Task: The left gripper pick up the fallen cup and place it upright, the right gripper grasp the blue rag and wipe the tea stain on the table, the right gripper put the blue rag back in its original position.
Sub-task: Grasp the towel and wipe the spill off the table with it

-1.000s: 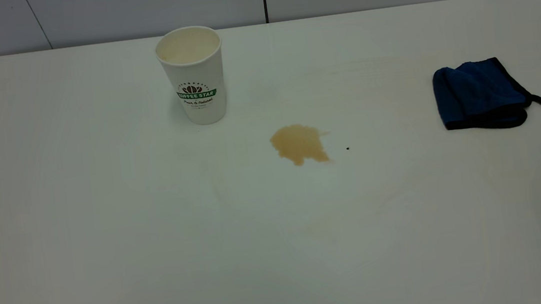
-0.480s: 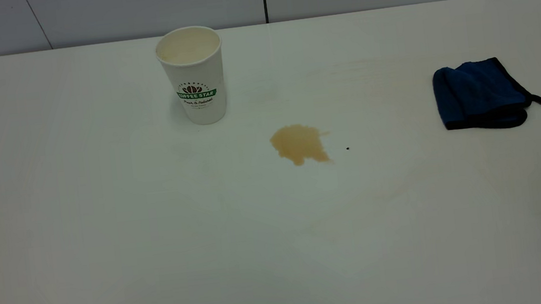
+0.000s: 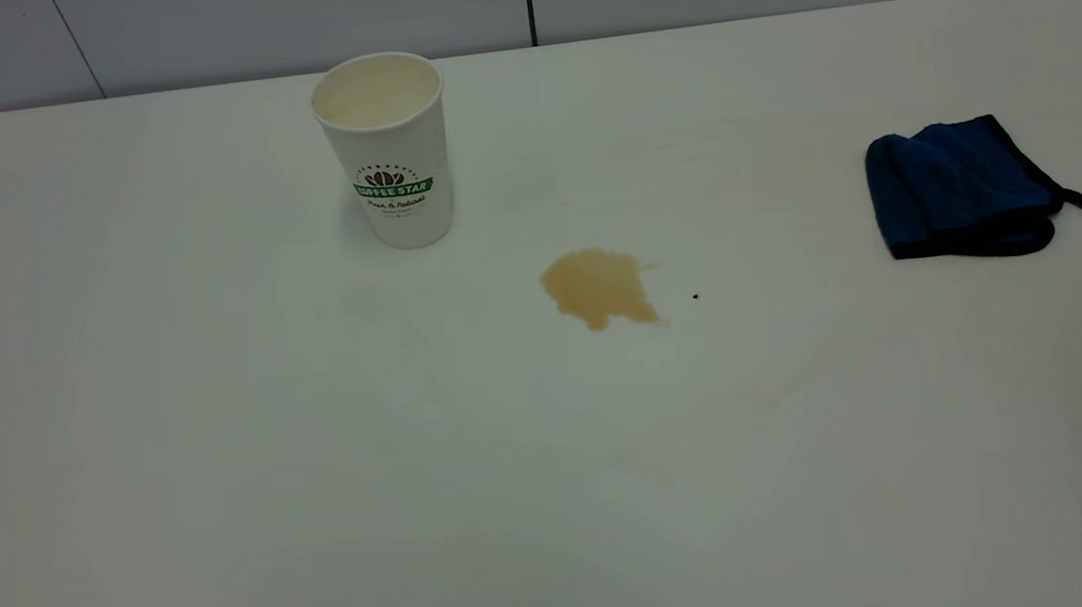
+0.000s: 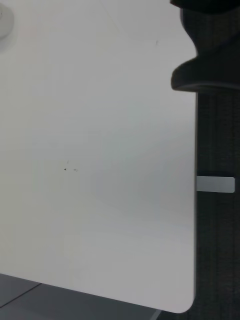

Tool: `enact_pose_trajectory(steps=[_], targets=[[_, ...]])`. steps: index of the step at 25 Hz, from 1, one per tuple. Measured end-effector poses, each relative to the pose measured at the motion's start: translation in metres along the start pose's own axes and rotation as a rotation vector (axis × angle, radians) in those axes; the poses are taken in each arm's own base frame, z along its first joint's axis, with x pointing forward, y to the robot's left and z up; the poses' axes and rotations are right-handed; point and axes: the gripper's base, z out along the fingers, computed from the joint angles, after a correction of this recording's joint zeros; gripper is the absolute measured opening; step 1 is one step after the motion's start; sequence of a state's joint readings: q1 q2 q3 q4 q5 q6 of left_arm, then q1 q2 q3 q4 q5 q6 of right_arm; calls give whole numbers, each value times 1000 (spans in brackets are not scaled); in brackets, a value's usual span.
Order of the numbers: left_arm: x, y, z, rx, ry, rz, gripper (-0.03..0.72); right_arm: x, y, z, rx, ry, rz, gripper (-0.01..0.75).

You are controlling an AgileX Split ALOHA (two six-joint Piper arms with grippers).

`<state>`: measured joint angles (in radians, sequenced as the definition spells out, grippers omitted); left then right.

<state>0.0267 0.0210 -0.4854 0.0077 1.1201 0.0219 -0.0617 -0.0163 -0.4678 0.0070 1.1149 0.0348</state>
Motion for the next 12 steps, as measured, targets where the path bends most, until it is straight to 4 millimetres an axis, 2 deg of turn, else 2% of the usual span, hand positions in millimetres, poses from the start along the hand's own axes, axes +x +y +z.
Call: enact_pose_trajectory(steps=[4, 6, 9, 12], targets=[[0, 0, 0, 0, 0, 0, 326, 0, 1, 0, -12, 1, 19, 418], [0, 0, 0, 0, 0, 0, 326, 0, 3, 0, -34, 2, 63, 444], [0, 0, 0, 0, 0, 0, 326, -6, 5, 8, -50, 70, 90, 532], [0, 0, 0, 0, 0, 0, 326, -28, 6, 26, -41, 153, 85, 660]])
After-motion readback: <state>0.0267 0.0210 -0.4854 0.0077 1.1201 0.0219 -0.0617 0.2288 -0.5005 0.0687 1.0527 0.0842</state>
